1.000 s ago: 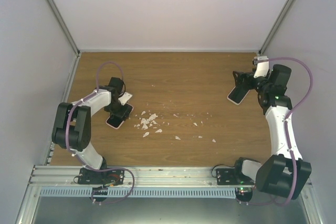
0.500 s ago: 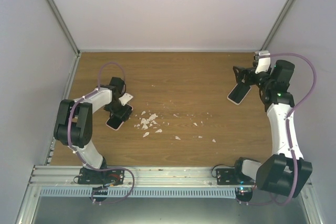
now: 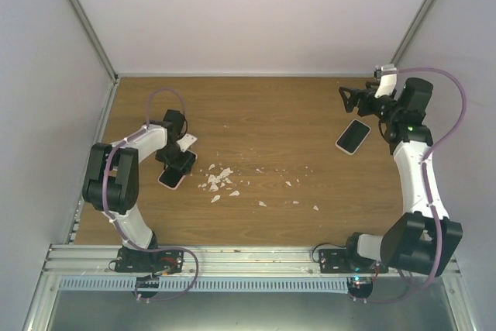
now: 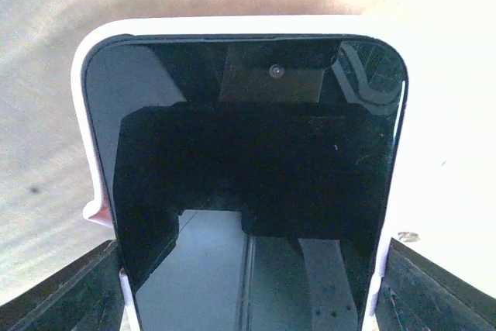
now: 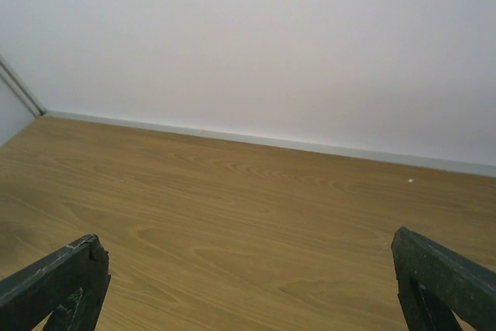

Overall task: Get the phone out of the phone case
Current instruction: Place the phone at the center of the board, then pick up the phone at the center of the board.

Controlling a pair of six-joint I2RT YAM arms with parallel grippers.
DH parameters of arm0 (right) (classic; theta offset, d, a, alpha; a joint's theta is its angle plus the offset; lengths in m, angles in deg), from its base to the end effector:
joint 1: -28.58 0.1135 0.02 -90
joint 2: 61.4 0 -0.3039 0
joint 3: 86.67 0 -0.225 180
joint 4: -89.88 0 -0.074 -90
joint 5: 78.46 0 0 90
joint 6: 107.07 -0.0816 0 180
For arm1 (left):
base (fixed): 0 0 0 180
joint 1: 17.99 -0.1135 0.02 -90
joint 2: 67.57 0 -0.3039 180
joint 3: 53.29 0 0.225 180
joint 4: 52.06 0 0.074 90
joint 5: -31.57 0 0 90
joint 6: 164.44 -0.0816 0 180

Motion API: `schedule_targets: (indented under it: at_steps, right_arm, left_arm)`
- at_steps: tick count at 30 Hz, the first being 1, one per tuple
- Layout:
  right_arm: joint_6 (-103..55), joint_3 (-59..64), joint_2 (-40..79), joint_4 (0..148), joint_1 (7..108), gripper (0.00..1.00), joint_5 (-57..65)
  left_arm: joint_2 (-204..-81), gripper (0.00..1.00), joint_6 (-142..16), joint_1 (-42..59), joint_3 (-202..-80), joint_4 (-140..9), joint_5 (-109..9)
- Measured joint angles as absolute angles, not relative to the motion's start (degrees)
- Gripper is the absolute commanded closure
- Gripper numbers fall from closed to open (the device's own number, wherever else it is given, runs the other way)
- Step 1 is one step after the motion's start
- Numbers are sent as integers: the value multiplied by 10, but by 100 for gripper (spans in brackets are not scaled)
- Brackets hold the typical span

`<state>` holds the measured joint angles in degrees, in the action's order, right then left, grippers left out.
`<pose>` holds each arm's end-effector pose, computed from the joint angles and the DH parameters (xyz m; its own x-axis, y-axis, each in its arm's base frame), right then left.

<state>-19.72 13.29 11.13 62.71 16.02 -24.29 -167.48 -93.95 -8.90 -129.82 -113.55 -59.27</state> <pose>0.2874 -0.0151 0.3856 -0.3448 0.1152 -0.9316 -0.3462 0.9069 0.2403 0.2893 -0.0451 0.1686 -0.8747 0.4781 -0.0794 0.4761 0.8783 0.0436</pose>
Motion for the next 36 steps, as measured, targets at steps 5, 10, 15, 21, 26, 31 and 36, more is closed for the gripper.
schedule_targets:
  at_steps: [5, 10, 15, 21, 26, 31, 36]
  right_arm:
    - [-245, 110, 145, 644, 179, 0, -247]
    - [-291, 63, 191, 644, 199, 0, -248]
    - [-335, 42, 213, 642, 216, 1, -265]
    - [-354, 24, 235, 618, 268, 0, -276]
    - [-366, 4, 251, 602, 327, 3, -276]
    - [-382, 4, 252, 605, 379, 3, -285]
    - [-406, 8, 253, 628, 413, 5, -328]
  left_arm:
    - [-1654, 32, -912, -78, -1335, -1120, -593]
    - [-1615, 34, -885, -45, -1390, -1095, -598]
    - [-1595, 37, -856, -5, -1440, -1086, -600]
    - [-1591, 38, -834, 57, -1510, -1088, -608]
    - [-1583, 39, -822, 110, -1552, -1085, -615]
    - [-1571, 40, -819, 162, -1559, -1070, -626]
    - [-1571, 40, -819, 197, -1566, -1066, -637]
